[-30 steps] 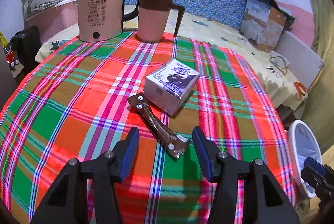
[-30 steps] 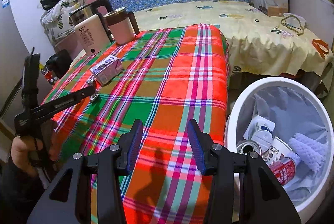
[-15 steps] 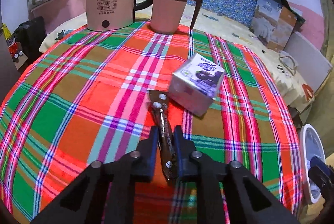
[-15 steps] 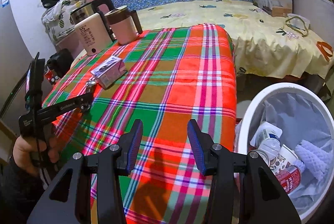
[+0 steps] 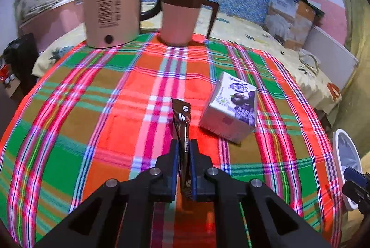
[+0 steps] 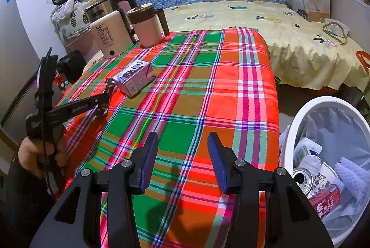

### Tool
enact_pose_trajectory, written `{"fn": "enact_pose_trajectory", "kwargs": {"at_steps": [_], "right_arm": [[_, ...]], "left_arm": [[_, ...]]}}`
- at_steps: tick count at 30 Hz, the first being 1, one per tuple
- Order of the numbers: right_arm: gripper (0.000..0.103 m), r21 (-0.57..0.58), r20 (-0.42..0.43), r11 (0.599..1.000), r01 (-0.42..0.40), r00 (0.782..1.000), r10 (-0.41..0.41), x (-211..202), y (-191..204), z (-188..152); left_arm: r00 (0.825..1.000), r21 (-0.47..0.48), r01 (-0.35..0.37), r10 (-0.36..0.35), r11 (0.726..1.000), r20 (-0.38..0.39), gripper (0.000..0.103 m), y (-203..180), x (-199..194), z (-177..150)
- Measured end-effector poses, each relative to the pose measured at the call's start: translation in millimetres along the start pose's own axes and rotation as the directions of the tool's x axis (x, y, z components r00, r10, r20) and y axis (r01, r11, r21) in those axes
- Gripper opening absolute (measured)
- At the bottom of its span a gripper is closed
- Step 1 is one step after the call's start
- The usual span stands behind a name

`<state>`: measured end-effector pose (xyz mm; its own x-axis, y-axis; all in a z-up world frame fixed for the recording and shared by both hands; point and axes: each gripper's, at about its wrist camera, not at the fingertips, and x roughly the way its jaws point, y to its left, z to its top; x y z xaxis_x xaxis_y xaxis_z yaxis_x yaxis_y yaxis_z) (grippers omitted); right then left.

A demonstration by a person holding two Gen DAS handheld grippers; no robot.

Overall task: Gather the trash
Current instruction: 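Grasp the brown snack wrapper on the cloth with the left tool, then grasp the purple milk carton with right tool while left tool holds the wrapper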

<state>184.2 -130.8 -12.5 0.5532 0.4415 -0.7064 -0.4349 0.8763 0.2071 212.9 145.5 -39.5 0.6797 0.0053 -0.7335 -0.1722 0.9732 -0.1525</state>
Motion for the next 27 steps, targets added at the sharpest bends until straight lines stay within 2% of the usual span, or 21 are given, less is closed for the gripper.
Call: {"fn": "enact_pose_trajectory", "kwargs": {"at_steps": [5,9,13,17,19,20,27], "right_arm": [[0.047,0.021,-0.005,1.000,0.018,1.000,-0.018,2,-6,0],[0.047,0.024,-0.008,0.999,0.024,1.000,-0.023,5,-6,3],[0.047,0.005,-0.003,1.000,0.010,1.000,-0.010,7,1,8],[0.047,-0.017,-0.006,1.000,-0.002,1.000,0.001,19,13,17],[0.055,-0.034,-0.008,0.999,-0.011,1.000,0.011,28,22,22],[0.064,-0.047,-0.007,0.999,-0.017,1.000,0.017,33,29,25],[0.066,-0.138,-0.016,0.990,-0.009,1.000,0.007,66,61,40]], "left_arm": [[0.994,0.072,0.111,-0.112,0.991,0.014,0.009,-25,-11,-5],[0.986,0.078,0.163,-0.164,0.984,0.003,0.009,-35,-14,-13],[0.988,0.039,0.155,-0.156,0.987,0.014,0.009,-27,-20,-17],[0.993,0.003,0.118,-0.118,0.993,0.029,0.009,-11,-26,-21],[0.994,-0.014,0.104,-0.103,0.995,0.034,0.009,-3,-30,-24],[0.995,-0.023,0.096,-0.095,0.995,0.036,0.009,1,-31,-25],[0.996,-0.065,0.079,-0.077,0.995,0.043,0.009,23,-37,-32]]}}
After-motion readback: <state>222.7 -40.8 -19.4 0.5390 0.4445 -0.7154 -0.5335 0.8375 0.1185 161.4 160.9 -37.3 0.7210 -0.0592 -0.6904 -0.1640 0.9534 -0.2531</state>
